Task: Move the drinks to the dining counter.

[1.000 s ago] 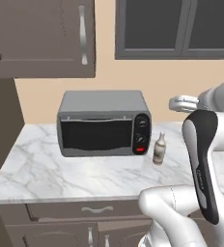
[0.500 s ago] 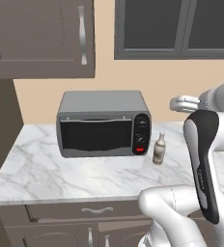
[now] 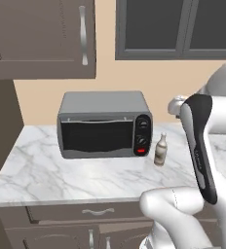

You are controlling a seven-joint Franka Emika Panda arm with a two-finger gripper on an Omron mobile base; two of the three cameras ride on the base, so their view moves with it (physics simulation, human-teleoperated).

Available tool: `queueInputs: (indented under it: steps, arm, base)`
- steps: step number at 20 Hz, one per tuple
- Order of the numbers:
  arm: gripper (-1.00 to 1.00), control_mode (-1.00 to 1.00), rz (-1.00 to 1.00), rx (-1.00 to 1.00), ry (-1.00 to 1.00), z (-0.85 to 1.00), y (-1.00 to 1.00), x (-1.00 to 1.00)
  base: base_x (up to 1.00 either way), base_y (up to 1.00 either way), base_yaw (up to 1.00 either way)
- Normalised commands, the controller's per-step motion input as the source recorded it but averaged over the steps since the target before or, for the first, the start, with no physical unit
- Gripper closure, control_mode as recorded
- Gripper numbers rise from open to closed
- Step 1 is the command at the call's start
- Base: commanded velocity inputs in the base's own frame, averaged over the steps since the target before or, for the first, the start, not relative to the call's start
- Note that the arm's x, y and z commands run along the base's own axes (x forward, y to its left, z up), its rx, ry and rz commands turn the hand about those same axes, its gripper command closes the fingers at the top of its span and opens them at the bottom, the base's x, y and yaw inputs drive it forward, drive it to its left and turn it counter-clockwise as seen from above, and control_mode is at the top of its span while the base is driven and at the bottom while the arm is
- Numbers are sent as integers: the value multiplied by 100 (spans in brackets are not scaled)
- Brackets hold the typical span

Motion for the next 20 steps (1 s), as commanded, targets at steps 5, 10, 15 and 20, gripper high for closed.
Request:
queueInputs:
  steps: [5, 10, 15, 20]
  arm:
    - [-100, -100, 1, 0, 20, -2, -2, 21]
    - [-100, -100, 11, 0, 3, -19, -11, 28]
    - [-100, -100, 17, 0, 0, -16, -3, 27]
    - [-100, -100, 19, 0, 5, -11, 0, 27]
  base:
    - [0, 0, 0]
    - [0, 0, 0]
    - [0, 0, 0]
    - [0, 0, 0]
